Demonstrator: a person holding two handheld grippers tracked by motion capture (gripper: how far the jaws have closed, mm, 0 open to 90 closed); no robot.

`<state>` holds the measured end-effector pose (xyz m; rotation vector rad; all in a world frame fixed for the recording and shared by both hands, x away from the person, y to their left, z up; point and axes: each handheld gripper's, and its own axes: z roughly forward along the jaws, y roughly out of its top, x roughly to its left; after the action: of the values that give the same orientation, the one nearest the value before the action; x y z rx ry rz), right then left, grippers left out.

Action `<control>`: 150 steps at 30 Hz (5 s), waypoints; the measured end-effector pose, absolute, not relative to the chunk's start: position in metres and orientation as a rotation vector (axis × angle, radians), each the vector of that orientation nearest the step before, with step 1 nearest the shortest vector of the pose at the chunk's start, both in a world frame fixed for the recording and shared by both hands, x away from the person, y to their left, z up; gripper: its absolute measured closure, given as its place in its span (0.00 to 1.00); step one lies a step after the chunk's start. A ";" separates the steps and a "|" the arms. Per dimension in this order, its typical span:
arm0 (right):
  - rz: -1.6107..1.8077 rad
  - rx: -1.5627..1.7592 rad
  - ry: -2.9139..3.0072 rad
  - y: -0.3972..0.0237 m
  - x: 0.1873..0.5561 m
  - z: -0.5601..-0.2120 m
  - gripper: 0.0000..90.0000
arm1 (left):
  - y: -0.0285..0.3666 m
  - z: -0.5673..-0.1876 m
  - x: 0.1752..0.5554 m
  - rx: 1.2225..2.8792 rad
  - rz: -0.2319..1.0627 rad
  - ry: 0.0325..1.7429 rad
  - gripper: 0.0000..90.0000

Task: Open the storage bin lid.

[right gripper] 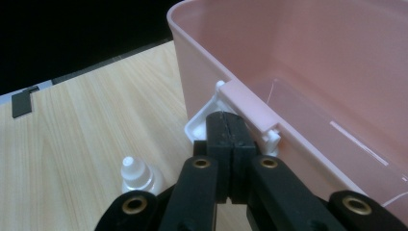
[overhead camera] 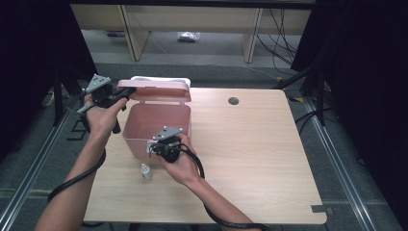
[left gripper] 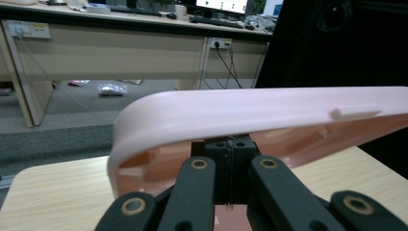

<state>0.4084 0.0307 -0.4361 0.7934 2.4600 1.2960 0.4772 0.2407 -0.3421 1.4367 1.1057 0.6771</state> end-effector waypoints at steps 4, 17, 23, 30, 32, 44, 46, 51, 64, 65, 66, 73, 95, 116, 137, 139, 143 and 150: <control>1.305 0.789 2.460 0.030 0.409 -0.436 1.00 | 0.243 -0.343 0.482 1.414 0.684 1.115 1.00; 1.299 0.782 2.452 0.030 0.409 -0.437 1.00 | 0.241 -0.342 0.495 1.397 0.715 1.126 1.00; 1.301 0.781 2.453 0.030 0.409 -0.437 1.00 | 0.238 -0.345 0.503 1.395 0.730 1.123 1.00; 1.305 0.776 2.451 0.030 0.408 -0.437 1.00 | 0.238 -0.350 0.510 1.396 0.751 1.135 1.00; 1.304 0.777 2.452 0.030 0.408 -0.437 1.00 | 0.238 -0.351 0.512 1.398 0.756 1.141 1.00; 1.302 0.789 2.453 0.030 0.408 -0.437 1.00 | 0.237 -0.353 0.523 1.421 0.782 1.150 1.00; 1.301 0.789 2.454 0.030 0.408 -0.436 1.00 | 0.236 -0.353 0.524 1.422 0.782 1.155 1.00; 1.298 0.783 2.453 0.030 0.408 -0.436 1.00 | 0.234 -0.353 0.529 1.430 0.784 1.159 1.00; 1.301 0.783 2.451 0.030 0.408 -0.437 1.00 | 0.227 -0.359 0.539 1.452 0.782 1.178 1.00; 1.301 0.784 2.451 0.030 0.408 -0.437 1.00 | 0.226 -0.360 0.540 1.455 0.783 1.177 1.00; 1.302 0.784 2.451 0.030 0.408 -0.437 1.00 | 0.226 -0.361 0.541 1.457 0.783 1.180 1.00; 1.322 0.797 2.435 0.031 0.408 -0.438 1.00 | 0.227 -0.365 0.545 1.463 0.777 1.200 1.00; 1.313 0.806 2.450 0.031 0.407 -0.437 1.00 | 0.223 -0.373 0.551 1.494 0.782 1.216 1.00; 1.311 0.802 2.449 0.030 0.406 -0.437 1.00 | 0.222 -0.378 0.557 1.513 0.775 1.240 1.00; 1.314 0.799 2.446 0.030 0.407 -0.438 1.00 | 0.216 -0.388 0.561 1.560 0.763 1.261 1.00; 1.317 0.799 2.445 0.030 0.407 -0.438 1.00 | 0.215 -0.389 0.562 1.563 0.760 1.265 1.00; 1.318 0.802 2.447 0.030 0.407 -0.438 1.00 | 0.215 -0.391 0.564 1.570 0.758 1.276 1.00; 1.323 0.806 2.445 0.029 0.406 -0.438 1.00 | 0.215 -0.395 0.566 1.584 0.746 1.288 1.00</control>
<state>0.4062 0.0289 -0.4382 0.8061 2.4447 1.3230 0.5660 0.2151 -0.3946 1.5838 1.2876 0.7455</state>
